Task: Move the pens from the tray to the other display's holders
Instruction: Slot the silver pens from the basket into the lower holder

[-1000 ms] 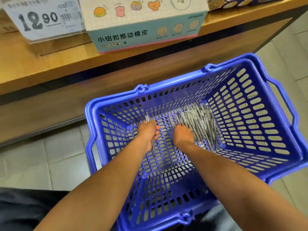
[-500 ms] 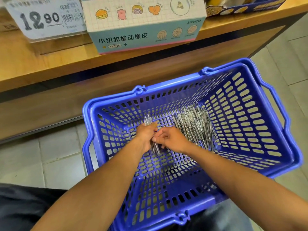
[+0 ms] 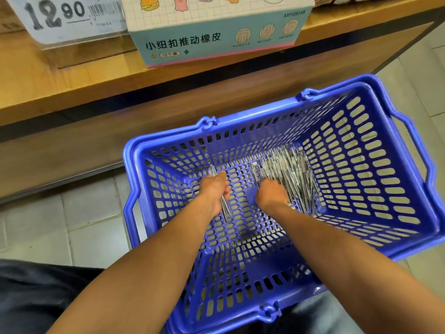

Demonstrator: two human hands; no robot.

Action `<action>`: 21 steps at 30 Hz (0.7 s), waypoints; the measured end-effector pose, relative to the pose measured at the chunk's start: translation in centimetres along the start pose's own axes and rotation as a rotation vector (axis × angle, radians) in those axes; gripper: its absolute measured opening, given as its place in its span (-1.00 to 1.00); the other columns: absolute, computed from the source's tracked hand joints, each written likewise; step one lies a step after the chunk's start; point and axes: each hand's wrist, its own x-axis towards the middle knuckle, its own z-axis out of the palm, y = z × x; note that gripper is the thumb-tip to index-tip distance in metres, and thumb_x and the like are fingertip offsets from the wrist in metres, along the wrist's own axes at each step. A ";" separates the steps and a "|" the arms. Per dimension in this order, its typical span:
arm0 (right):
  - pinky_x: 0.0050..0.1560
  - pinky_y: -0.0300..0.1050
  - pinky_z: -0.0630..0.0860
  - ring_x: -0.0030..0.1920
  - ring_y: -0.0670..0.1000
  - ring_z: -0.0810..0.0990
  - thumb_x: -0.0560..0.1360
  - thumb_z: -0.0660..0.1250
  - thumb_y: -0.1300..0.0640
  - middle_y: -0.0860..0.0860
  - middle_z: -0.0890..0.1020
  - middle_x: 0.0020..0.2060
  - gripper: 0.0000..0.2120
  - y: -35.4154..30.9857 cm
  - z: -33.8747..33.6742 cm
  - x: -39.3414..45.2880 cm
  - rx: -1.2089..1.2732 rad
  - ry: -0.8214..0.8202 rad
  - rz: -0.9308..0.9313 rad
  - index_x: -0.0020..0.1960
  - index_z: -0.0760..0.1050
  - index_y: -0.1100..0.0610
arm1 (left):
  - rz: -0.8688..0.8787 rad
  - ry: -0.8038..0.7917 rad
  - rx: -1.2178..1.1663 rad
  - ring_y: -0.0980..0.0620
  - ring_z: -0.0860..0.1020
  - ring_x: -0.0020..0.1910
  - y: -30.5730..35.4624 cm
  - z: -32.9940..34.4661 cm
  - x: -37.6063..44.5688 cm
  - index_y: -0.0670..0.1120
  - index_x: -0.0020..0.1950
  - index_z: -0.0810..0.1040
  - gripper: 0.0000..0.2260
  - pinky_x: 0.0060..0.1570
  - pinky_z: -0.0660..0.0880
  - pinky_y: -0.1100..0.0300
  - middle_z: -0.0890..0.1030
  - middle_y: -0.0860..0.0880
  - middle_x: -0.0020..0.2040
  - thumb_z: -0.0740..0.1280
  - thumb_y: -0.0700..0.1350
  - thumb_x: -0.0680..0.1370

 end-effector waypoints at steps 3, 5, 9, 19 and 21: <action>-0.21 -0.11 0.46 -0.07 0.14 0.61 0.56 0.31 0.18 0.15 0.63 -0.04 -0.79 -0.3 -0.2 -0.2 0.068 -0.002 0.019 0.13 0.48 0.27 | 0.003 0.006 -0.005 0.08 0.38 -0.40 0.0 0.0 0.1 -0.19 0.44 0.38 -0.65 -0.40 0.38 0.20 0.45 -0.04 -0.28 0.27 -0.15 0.66; -0.20 -0.13 0.49 -0.15 0.08 0.59 0.57 0.30 0.12 0.06 0.60 -0.17 -0.86 -0.4 -0.8 -0.5 0.198 -0.059 -0.070 0.00 0.49 0.21 | -0.001 0.006 -0.004 0.09 0.40 -0.41 -0.2 0.0 0.3 -0.20 0.37 0.44 -0.69 -0.41 0.39 0.20 0.47 -0.03 -0.27 0.31 -0.15 0.64; -0.20 -0.22 0.50 -0.28 -0.04 0.56 0.55 0.33 0.17 -0.02 0.57 -0.31 -0.97 -1.6 -2.7 -2.5 0.579 -0.212 -0.320 -0.06 0.49 0.11 | 0.010 0.006 0.020 0.09 0.47 -0.33 -0.1 0.2 0.2 -0.22 0.44 0.41 -0.49 -0.38 0.44 0.21 0.56 -0.03 -0.17 0.43 -0.06 0.56; -0.25 -0.25 0.55 -0.35 -0.09 0.60 0.52 0.39 0.01 0.08 0.67 -0.23 -0.86 -1.4 -2.5 -3.2 0.711 -0.211 -0.340 -0.06 0.59 0.09 | 0.030 0.026 -0.039 0.00 0.53 -0.23 -0.1 0.1 0.9 -0.20 0.49 0.31 -0.50 0.01 0.54 0.01 0.55 -0.08 -0.21 0.37 -0.15 0.60; -0.13 -0.15 0.60 -0.28 -0.05 0.60 0.56 0.34 0.08 0.04 0.64 -0.25 -0.88 -0.4 -2.3 -2.0 0.570 -0.123 -0.218 0.00 0.57 0.12 | 0.015 0.037 -0.026 0.03 0.48 -0.30 -0.2 -0.2 0.9 -0.19 0.49 0.34 -0.54 -0.05 0.51 0.02 0.50 -0.06 -0.28 0.34 -0.13 0.62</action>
